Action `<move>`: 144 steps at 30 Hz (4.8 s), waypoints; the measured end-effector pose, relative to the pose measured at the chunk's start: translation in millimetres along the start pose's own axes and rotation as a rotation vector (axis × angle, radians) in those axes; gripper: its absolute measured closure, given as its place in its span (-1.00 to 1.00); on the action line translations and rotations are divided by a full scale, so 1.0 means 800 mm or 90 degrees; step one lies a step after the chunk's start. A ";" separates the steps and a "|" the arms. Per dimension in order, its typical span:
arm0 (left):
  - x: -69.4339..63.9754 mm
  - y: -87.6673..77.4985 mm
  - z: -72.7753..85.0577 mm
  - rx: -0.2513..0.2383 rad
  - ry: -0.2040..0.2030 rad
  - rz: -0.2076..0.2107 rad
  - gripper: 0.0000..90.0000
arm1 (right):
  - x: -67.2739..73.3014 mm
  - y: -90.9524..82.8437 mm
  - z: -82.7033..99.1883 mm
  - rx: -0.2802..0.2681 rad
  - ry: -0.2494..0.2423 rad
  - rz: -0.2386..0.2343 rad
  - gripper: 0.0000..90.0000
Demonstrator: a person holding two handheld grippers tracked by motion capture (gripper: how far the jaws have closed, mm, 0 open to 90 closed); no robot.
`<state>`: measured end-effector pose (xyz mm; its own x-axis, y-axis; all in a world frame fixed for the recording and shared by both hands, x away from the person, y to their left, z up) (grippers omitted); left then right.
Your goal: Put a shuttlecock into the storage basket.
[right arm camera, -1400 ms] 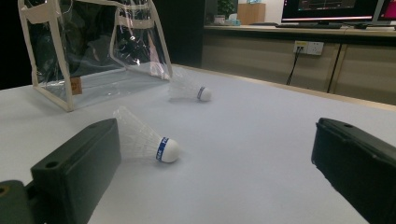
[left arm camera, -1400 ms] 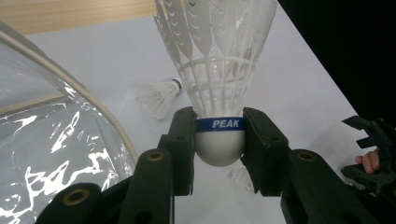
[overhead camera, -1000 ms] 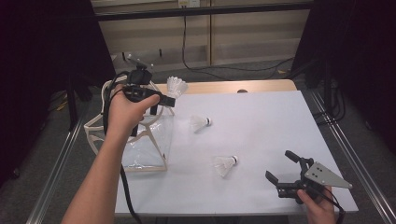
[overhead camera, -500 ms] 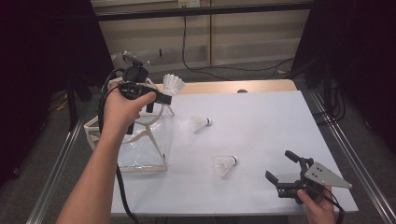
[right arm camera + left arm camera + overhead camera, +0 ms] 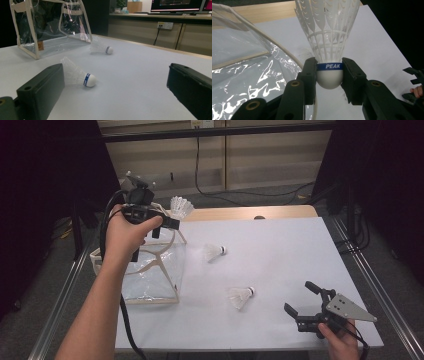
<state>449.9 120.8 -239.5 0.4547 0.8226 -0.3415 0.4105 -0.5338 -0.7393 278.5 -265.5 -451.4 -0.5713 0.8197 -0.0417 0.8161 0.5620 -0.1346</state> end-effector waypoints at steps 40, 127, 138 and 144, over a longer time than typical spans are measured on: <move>0.037 -0.022 -0.004 -0.020 -0.028 -0.037 0.46 | 0.000 0.000 0.000 -0.001 -0.001 0.000 -0.98; 0.102 -0.016 0.005 -0.041 -0.088 -0.110 0.46 | -0.001 -0.001 -0.001 -0.005 -0.001 0.001 -0.98; 0.111 -0.013 0.006 -0.038 -0.092 -0.123 0.46 | -0.001 -0.001 -0.001 -0.006 0.000 0.000 -0.98; 0.116 -0.011 0.006 -0.043 -0.100 -0.130 0.46 | -0.001 -0.001 -0.001 -0.006 0.001 0.000 -0.98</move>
<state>485.1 202.6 -267.3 0.2303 0.9323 -0.2788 0.5360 -0.3606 -0.7633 278.7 -266.5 -450.4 -0.5710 0.8200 -0.0409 0.8171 0.5627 -0.1256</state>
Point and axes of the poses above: each handheld gripper's, and its own axes: y roughly forward along the jaws, z roughly out of its underside, x roughly to its left, the point moved 5 cm from there along y, roughly forward along the jaws, and after that the axes turned 4 degrees about -y, right-handed, at the moved point
